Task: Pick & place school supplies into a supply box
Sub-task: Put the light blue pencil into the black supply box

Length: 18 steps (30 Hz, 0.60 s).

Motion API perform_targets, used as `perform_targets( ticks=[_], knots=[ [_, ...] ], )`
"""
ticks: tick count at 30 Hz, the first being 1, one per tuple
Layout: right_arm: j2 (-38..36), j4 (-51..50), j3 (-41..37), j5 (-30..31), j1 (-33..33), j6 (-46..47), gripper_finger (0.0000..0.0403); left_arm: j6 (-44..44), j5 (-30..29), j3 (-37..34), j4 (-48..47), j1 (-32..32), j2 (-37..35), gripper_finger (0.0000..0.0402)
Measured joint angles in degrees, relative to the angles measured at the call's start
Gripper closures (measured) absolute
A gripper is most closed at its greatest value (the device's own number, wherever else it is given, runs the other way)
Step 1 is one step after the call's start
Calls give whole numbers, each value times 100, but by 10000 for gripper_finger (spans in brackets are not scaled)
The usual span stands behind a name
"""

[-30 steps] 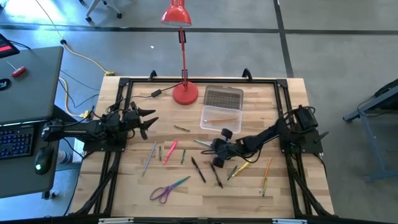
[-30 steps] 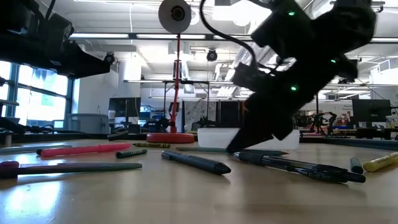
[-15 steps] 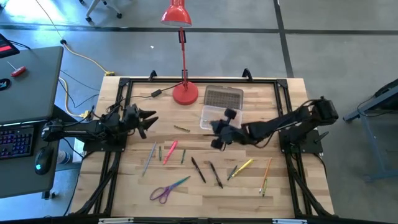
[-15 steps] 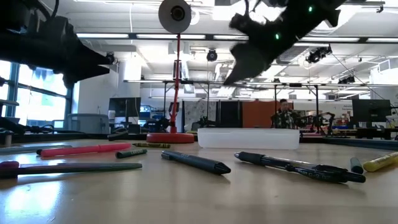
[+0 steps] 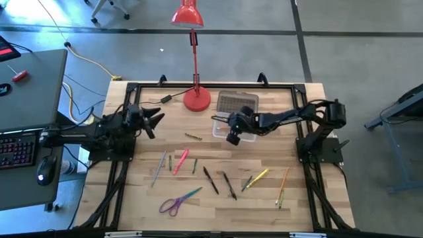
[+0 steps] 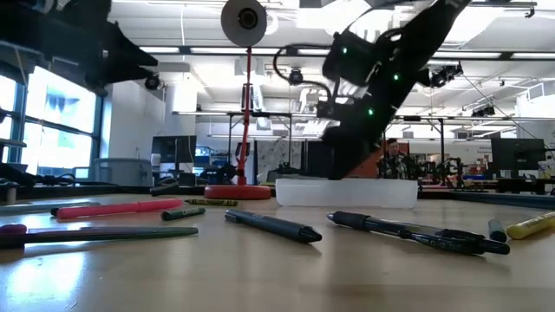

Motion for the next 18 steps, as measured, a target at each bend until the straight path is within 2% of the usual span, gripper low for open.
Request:
perform_targets(
  ticks=[4,8,13,18],
  knots=[
    [104,-73,0,-190,-101,-2,395,-357,-140,682,-1274,0,717,192],
    [145,-302,0,-407,-145,-1,393,-1130,-76,1306,-2439,0,1509,192],
    [147,-655,2,-388,-96,-22,390,-1763,861,1829,-3514,0,2406,193],
    [146,-674,2,-274,-51,-267,388,-2523,1853,1904,-3684,0,2983,193]
  ],
)
